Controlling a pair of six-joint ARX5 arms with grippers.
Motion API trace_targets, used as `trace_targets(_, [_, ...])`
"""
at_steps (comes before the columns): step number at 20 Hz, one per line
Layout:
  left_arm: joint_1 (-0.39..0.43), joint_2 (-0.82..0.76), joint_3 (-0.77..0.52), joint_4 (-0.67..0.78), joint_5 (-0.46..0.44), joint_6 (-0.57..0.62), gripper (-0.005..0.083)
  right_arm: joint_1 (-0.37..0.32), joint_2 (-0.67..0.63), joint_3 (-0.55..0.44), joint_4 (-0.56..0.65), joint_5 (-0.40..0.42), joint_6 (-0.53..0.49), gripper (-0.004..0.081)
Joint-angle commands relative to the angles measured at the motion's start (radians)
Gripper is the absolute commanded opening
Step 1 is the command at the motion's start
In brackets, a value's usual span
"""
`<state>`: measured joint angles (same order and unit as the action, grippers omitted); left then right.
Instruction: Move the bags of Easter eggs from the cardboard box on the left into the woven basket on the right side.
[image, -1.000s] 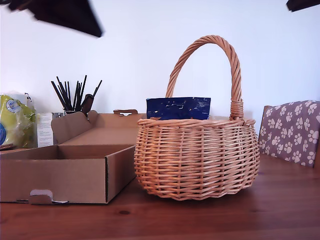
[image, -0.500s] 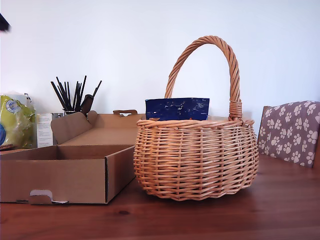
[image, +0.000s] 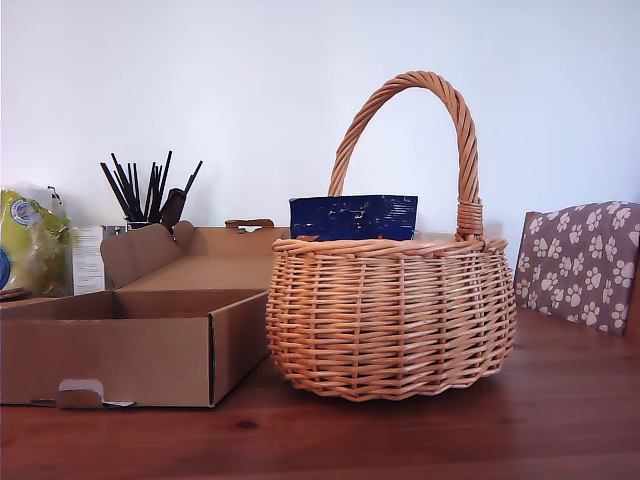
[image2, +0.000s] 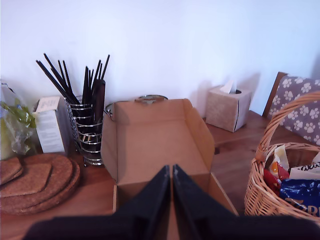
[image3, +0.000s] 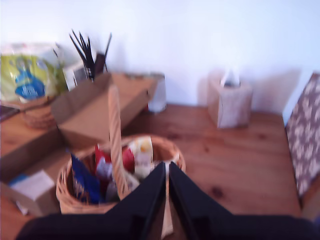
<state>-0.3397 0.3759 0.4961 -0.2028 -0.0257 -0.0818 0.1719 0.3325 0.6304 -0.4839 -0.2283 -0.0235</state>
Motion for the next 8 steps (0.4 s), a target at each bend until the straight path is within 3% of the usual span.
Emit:
trace_targets(1, [-0.002,0.006,-0.030,-0.005,0.002,0.003,-0.0024,0.003,0.011,0.006,-0.026,-0.001,0.004,-0.0013])
trace_targets(8, [-0.002,0.010,-0.030,-0.101,0.002,0.003,-0.0024,0.003,0.037,0.006,-0.154,-0.001,0.004,-0.0013])
